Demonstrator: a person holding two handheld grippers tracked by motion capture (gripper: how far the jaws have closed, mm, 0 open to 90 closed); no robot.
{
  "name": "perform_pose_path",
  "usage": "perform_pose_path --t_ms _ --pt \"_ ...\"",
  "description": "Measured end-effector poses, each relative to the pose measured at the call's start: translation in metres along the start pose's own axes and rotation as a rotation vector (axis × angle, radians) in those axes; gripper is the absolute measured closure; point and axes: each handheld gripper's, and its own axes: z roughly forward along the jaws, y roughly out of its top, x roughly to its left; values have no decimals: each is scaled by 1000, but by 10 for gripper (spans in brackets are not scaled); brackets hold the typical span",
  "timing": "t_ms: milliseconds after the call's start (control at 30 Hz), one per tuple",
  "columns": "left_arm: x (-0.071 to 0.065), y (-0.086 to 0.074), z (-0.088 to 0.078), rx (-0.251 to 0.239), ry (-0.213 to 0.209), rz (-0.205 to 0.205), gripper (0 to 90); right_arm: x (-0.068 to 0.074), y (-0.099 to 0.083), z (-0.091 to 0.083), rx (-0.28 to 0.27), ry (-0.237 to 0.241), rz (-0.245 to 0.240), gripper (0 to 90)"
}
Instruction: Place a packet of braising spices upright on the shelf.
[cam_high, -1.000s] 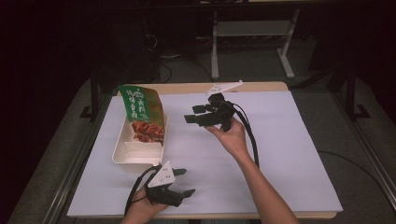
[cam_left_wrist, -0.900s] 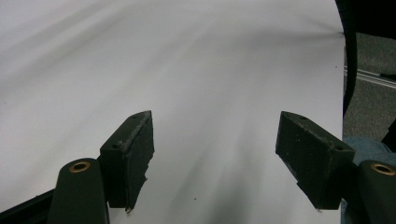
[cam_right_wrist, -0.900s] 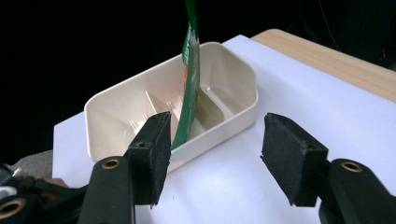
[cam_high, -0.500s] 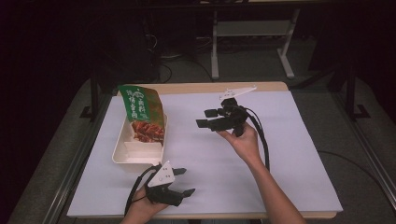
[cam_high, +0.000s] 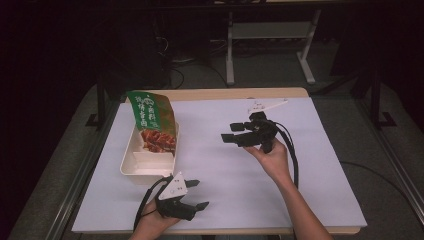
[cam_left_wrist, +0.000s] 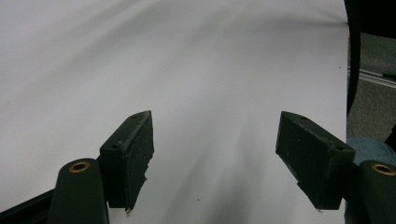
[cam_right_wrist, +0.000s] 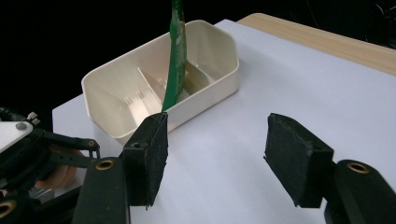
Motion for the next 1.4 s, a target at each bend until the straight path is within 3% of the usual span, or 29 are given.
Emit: perform_pose_path --t_ms 633,1400 --pt "1 0 0 -2 6 -1 264 -8 -32 -23 0 -9 50 367" --pt "1 0 1 9 3 -5 258 -14 -73 -47 6 -53 94 364"
